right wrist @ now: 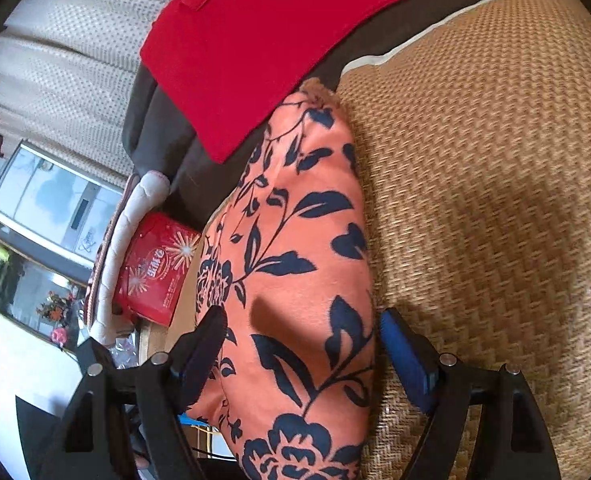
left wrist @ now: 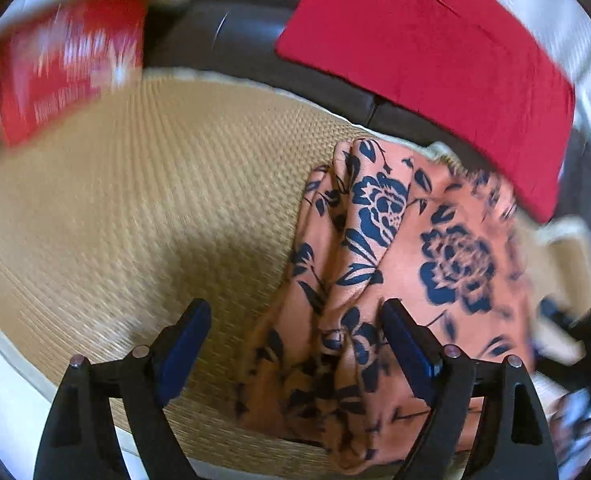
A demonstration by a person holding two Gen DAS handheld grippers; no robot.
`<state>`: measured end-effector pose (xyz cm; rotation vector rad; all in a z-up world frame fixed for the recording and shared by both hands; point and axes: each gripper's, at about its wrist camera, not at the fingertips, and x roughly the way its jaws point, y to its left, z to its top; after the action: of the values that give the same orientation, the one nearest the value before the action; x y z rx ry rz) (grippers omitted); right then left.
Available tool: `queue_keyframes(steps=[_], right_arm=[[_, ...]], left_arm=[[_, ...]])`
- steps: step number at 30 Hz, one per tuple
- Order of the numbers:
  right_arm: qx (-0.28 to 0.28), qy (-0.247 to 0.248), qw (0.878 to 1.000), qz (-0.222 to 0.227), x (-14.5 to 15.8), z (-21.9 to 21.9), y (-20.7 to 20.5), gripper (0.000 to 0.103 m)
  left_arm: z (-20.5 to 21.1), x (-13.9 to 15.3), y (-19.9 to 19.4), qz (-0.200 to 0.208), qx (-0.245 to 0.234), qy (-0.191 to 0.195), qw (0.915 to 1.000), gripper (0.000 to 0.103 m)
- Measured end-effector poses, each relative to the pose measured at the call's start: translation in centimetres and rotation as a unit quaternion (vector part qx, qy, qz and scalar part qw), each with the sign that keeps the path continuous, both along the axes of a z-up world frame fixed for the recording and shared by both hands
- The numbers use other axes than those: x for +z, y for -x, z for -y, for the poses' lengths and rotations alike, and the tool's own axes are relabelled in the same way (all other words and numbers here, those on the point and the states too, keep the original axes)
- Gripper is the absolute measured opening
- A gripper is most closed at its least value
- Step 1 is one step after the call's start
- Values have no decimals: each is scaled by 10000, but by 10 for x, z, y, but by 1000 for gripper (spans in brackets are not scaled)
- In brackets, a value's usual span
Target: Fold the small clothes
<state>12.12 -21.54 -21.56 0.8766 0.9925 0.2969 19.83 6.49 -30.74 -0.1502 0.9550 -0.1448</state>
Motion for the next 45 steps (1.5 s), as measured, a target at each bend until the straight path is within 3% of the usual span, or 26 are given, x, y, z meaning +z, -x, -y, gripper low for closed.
queue_keyframes(steps=[2,4,8,27,29,31,33,34,35,36,38,42,45], right_arm=[[82,65,9999,-7,-1,-7,-2,82],[130,126,9998,-22,-3,-13,-5,81],[109,169,9998,12,-4,-19,-10,82],[135,244,9996,41,-4,-21,-18,82],[75,336,9994,97,-1,-18,-19,81],[-68,556,9980,296,8,-14,-16,81],[-150,760,9949,640,22,-13,-13,78],[-106,808,9933,823,29,-13,-12,66],[-36,870,9919,927,34,-15,-13,38],[60,1040,9895,1006,38,-18,-17,28],[125,1216,9877,978,36,-22,-27,28],[171,1058,9920,665,17,-27,-54,28],[273,1132,9923,424,6,-31,-71,27]], left_arm=[[15,5,5,211,-214,-449,9985,87],[23,9,8,317,-335,-659,9968,87],[31,11,9,309,-400,-787,9956,87],[40,5,0,251,-380,-881,9951,87],[37,4,0,199,-375,-776,9961,87],[28,3,-4,57,-328,-405,9986,87],[14,3,-8,-48,-138,22,9999,87],[6,4,-10,-61,23,179,9998,87],[-1,5,-12,-42,173,274,9995,87],[-6,7,-13,-4,297,330,9990,87],[-9,8,-15,68,391,283,9988,87],[3,1,-22,-27,216,-66,9997,87],[14,-17,-29,-442,-16,-292,9986,87]])
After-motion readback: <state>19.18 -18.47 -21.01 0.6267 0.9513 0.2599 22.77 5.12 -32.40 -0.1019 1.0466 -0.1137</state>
